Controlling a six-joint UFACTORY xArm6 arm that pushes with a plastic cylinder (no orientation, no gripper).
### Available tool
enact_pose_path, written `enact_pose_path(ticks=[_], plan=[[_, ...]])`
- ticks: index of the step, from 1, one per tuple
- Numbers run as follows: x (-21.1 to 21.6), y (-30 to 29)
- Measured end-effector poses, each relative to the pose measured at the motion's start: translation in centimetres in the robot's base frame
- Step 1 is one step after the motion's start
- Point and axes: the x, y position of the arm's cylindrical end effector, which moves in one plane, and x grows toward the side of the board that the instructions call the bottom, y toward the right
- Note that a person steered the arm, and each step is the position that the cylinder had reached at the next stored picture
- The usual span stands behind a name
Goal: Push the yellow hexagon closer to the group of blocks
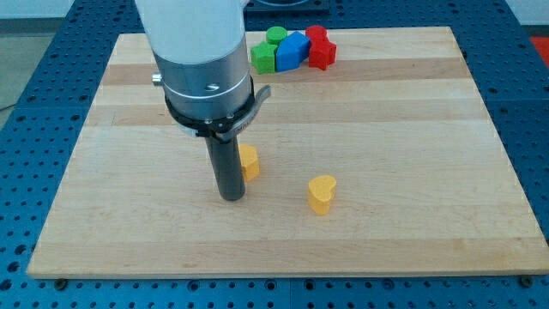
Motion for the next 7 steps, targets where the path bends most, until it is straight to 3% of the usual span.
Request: enact_pose_path(ticks=[1, 3, 5, 6, 7], plan=[[-5.3, 1.2], [-3.8, 1.2], [-11.9, 3.0], [-8.9, 1.6], [-9.4, -0.6]])
